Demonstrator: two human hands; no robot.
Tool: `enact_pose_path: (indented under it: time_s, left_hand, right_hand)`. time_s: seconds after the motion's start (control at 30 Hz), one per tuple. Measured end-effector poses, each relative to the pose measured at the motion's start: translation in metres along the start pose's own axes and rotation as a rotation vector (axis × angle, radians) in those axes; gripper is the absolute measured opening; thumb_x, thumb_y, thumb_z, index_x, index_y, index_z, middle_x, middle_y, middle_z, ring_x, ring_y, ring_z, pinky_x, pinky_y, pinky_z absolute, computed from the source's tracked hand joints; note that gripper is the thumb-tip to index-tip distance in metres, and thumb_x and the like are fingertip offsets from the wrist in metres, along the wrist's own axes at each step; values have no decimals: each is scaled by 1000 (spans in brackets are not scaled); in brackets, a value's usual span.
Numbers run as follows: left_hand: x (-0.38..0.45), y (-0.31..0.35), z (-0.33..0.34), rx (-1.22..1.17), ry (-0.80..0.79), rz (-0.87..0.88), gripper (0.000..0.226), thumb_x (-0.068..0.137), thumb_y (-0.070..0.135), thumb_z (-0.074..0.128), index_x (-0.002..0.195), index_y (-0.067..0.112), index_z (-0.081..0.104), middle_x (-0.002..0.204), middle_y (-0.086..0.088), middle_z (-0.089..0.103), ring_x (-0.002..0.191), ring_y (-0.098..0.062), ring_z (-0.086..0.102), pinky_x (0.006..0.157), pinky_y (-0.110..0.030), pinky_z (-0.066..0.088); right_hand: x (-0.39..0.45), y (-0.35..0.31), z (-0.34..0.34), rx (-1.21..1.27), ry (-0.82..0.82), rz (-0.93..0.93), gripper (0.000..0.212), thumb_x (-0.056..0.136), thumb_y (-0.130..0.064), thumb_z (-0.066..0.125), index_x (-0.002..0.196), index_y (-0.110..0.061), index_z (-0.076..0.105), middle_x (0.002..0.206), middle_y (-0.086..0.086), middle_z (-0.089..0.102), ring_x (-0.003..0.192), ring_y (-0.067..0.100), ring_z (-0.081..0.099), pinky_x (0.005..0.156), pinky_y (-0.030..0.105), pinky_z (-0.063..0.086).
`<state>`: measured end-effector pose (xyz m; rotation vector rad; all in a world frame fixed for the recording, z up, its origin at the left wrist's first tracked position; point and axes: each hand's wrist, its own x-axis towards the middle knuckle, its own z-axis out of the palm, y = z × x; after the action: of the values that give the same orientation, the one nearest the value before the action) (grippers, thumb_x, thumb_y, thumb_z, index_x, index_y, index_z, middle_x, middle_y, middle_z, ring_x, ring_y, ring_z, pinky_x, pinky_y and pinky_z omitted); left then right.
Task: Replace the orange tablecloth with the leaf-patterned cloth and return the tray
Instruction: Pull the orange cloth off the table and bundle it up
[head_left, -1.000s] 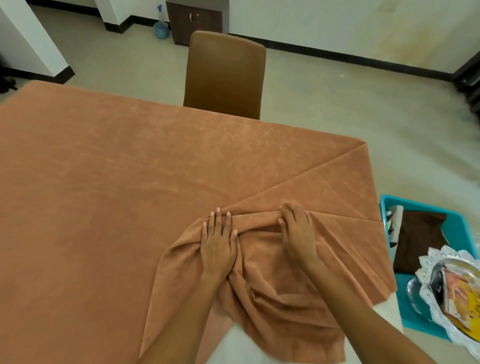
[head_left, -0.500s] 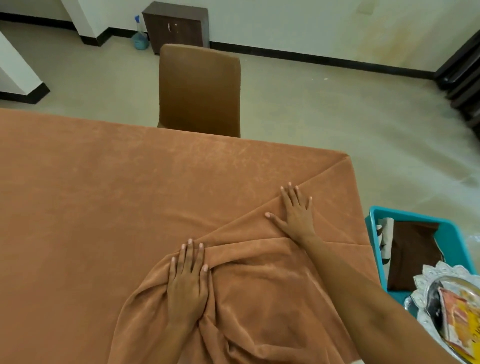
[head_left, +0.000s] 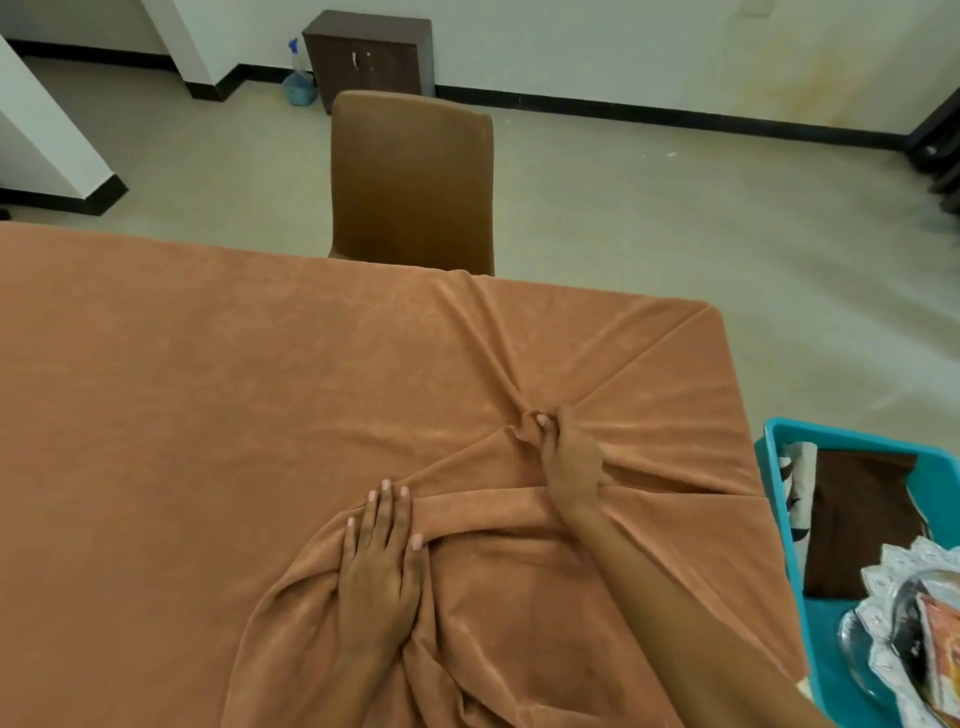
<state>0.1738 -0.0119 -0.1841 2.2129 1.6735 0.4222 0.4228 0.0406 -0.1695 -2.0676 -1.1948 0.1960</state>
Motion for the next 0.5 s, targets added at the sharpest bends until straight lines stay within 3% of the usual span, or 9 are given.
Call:
enact_pose_path:
  time_s: [0.1,0.17,0.23,0.3,0.37,0.43,0.5]
  left_hand:
    - [-1,2,-5,-75,52,-13,61,99,45,11,151,14,14,158,-1,13,145,-14,10,118,-33,5]
    - [-3,2,-10,-132,87,-35,63,98,45,15,151,13,4,159,-4,8,146,-16,9,118,-33,3]
    - [-3,2,-15,-154,95,-31,63,98,47,12,151,14,8,159,-6,9,146,-20,9,118,-33,3]
    - [-2,1,-15,-115,46,21,59,99,48,10,149,20,23,158,-6,15,146,-22,9,117,-37,5]
    - [0,1,-13,-51,-12,85,54,100,46,10,144,27,36,156,-1,21,145,-23,13,116,-41,9]
    - [0,-1,-11,-22,-47,101,53,101,45,10,141,29,40,153,3,26,144,-21,18,115,-42,11]
    - [0,-2,-9,-20,-56,86,54,101,45,10,140,28,42,152,4,30,143,-17,18,115,-41,12]
  right_hand:
    - [-53,-37,8,118,-110,-70,43,91,-47,33,83,-10,54,69,10,64,62,32,59,57,39,44]
    - [-87,-55,6,144,-296,-172,35,92,-46,34,86,-17,52,75,5,65,66,26,60,61,39,46]
    - [-106,-60,-5,187,-435,-299,21,95,-40,39,89,-24,52,81,-2,66,72,17,61,65,37,48]
    - [-102,-54,-20,228,-392,-360,21,97,-35,41,102,-25,59,99,-7,67,89,10,61,80,36,48]
    - [-82,-38,-28,186,-219,-322,30,98,-34,39,118,-20,57,124,-4,60,117,12,52,102,40,39]
    - [-56,-16,-34,-14,-135,-217,49,96,-47,32,134,-20,45,147,-1,39,138,15,29,114,47,19]
    - [-37,7,-34,-199,-188,-102,72,89,-64,26,146,-21,25,157,-3,14,145,17,9,113,48,7]
